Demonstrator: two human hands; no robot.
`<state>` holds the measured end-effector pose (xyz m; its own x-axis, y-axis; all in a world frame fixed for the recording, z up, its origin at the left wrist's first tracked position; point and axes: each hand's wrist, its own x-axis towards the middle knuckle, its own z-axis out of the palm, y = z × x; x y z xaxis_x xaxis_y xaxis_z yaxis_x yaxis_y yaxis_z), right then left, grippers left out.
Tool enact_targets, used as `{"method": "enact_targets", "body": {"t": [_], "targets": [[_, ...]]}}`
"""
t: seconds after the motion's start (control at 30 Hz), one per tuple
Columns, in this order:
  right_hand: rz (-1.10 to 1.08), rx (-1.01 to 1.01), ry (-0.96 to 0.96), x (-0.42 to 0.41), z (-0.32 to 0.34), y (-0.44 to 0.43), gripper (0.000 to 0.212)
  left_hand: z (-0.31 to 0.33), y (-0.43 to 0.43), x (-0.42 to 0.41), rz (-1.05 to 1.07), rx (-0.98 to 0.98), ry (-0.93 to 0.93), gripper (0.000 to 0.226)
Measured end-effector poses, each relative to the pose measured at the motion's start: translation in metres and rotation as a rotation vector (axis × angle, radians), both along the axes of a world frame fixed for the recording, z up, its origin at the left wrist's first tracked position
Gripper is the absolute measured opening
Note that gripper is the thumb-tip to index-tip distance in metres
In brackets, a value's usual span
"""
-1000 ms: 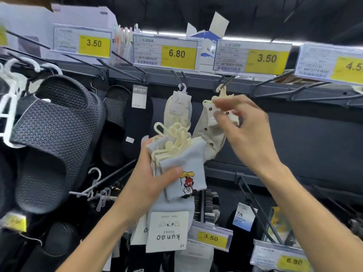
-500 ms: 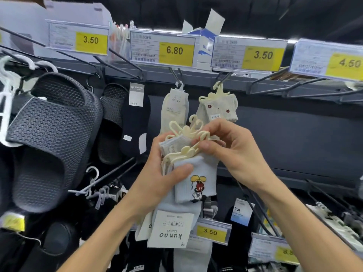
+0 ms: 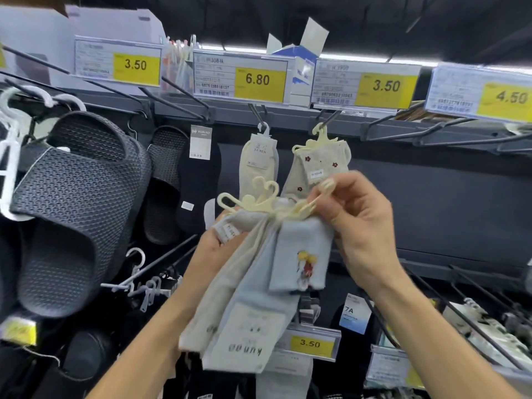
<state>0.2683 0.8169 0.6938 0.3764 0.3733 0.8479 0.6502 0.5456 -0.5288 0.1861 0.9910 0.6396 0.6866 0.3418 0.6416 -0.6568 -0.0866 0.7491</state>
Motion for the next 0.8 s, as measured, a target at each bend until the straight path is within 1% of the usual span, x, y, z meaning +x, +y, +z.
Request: {"method": "enact_targets", "body": {"t": [0.03, 0.1, 0.13, 0.23, 0.37, 0.53, 0.6, 0.67, 0.8], "targets": [[-0.038, 0.055, 0.062, 0.005, 0.007, -0.003, 0.012, -0.003, 0.003, 0.000, -0.002, -0.055, -0.018, 0.030], [-0.164, 0.129, 0.168, 0.021, 0.024, -0.008, 0.016, -0.008, 0.008, -0.006, -0.058, -0.167, -0.050, 0.019], [-0.246, 0.137, 0.201, 0.031, 0.033, -0.009, 0.018, -0.008, 0.010, -0.010, -0.043, -0.212, -0.066, 0.021], [-0.417, 0.124, 0.240, 0.058, 0.060, -0.007, 0.018, -0.008, 0.017, -0.010, 0.016, -0.231, -0.098, 0.017], [-0.519, 0.107, 0.180, 0.083, 0.084, 0.009, 0.014, -0.006, 0.018, -0.012, 0.019, -0.234, -0.106, 0.017], [-0.643, 0.073, 0.138, 0.103, 0.095, 0.036, 0.012, -0.008, 0.015, -0.016, 0.017, -0.210, -0.073, 0.013], [-0.682, 0.066, 0.101, 0.106, 0.092, 0.041, 0.019, -0.008, 0.012, -0.018, 0.006, -0.187, -0.063, 0.019], [-0.720, 0.062, 0.050, 0.108, 0.088, 0.043, 0.021, -0.006, 0.009, -0.019, -0.009, -0.165, -0.053, 0.023], [-0.765, 0.098, -0.019, 0.109, 0.088, 0.047, 0.011, -0.003, 0.003, -0.017, -0.053, -0.120, -0.052, 0.027]]}}
